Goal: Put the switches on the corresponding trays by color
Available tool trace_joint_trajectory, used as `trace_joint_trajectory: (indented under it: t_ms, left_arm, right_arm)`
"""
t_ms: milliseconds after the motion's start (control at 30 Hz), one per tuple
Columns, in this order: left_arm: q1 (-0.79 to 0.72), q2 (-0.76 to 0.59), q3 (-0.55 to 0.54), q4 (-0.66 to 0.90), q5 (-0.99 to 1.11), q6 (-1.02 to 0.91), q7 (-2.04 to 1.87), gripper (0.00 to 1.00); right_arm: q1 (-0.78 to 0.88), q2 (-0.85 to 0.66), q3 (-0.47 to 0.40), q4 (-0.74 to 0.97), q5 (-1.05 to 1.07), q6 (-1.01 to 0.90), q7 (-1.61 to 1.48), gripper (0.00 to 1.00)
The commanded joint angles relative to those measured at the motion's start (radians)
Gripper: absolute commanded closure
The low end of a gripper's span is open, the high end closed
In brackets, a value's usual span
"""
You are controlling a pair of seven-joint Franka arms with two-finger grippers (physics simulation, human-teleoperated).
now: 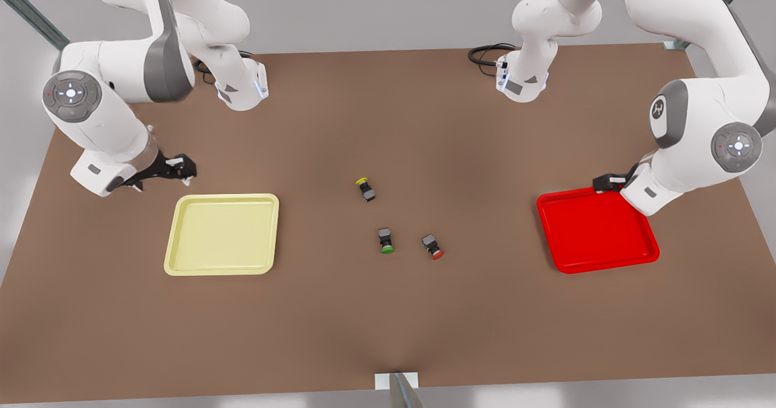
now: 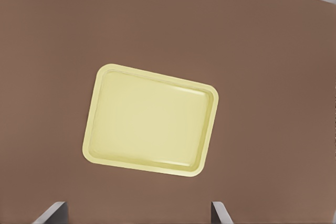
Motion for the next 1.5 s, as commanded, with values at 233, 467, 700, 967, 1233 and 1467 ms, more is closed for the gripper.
trace_joint_trajectory:
  t_ms: [233,467,700,967,1233,1467]
  left_arm:
    - [0.001,0.02,-0.003,0.002,0.013,-0.02,0.011,0.0]
    - [0.0,0.027,-0.003,0.001,0.015,-0.049,0.011,0.0]
    - [0.0,0.036,-0.003,0.002,0.015,-0.049,0.012,0.0]
    - [-0.002,0.039,-0.003,0.001,0.015,-0.048,0.011,0.0]
    - [-0.003,0.043,-0.003,0.002,0.015,-0.049,0.011,0.0]
    - [-0.006,0.047,-0.005,0.001,0.013,-0.049,0.009,0.0]
  right_arm:
    - [0.568,0.352,0.015,0.018,0.186,0.046,0.307,0.0]
    - [0.683,0.553,0.014,-0.112,0.256,0.534,0.515,0.0]
    - [0.669,0.505,0.014,-0.308,0.252,0.704,0.5,0.0]
    - [0.652,0.511,0.014,-0.387,0.229,0.813,0.462,0.0]
    - [0.644,0.548,0.014,-0.31,0.202,0.811,0.413,0.0]
    - [0.644,0.591,0.012,-0.259,0.196,0.811,0.411,0.3]
